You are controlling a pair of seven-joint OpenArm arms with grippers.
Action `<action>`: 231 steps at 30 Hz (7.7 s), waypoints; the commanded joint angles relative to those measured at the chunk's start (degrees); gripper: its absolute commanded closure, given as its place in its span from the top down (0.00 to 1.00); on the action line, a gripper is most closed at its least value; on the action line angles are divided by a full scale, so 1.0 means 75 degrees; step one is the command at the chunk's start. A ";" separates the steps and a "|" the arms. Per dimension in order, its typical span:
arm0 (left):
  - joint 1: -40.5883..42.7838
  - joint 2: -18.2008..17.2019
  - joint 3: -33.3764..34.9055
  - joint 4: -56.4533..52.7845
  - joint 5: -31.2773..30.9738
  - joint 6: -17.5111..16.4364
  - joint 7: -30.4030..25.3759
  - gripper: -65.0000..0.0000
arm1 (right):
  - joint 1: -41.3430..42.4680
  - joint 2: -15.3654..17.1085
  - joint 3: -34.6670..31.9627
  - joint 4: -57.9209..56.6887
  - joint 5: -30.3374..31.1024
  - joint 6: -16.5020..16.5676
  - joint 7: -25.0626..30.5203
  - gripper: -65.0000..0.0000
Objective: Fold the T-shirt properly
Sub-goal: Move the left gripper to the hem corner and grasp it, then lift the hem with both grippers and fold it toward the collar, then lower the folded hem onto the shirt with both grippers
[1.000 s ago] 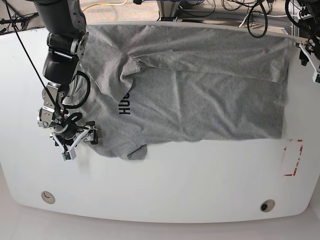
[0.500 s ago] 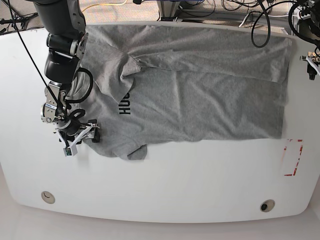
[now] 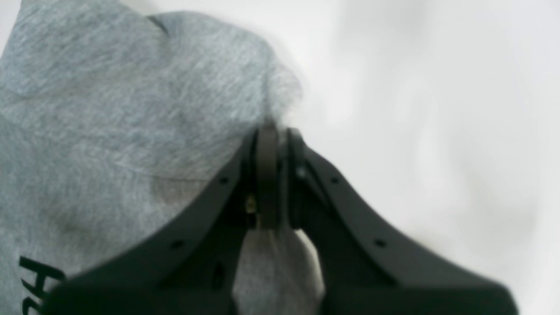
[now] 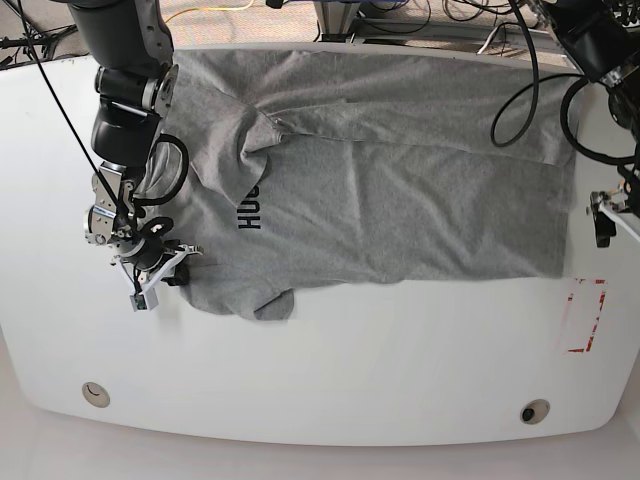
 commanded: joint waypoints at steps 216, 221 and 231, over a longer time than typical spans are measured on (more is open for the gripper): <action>0.2582 0.0400 0.1111 -0.0071 0.1171 -0.1261 -0.0492 0.37 | -0.4858 -0.0964 0.1680 0.5977 0.0640 0.0608 -0.3527 0.20; 0.2114 0.0400 0.1451 -0.0399 0.1171 -0.1261 -0.0469 0.37 | -0.4354 -0.0495 0.1680 0.5074 0.0640 0.0608 -0.3246 0.20; 0.1610 0.0376 0.1544 -0.0739 0.1171 -0.1261 -0.0188 0.37 | -0.3873 -0.0014 0.1692 0.5414 0.0722 0.0608 -0.3551 0.21</action>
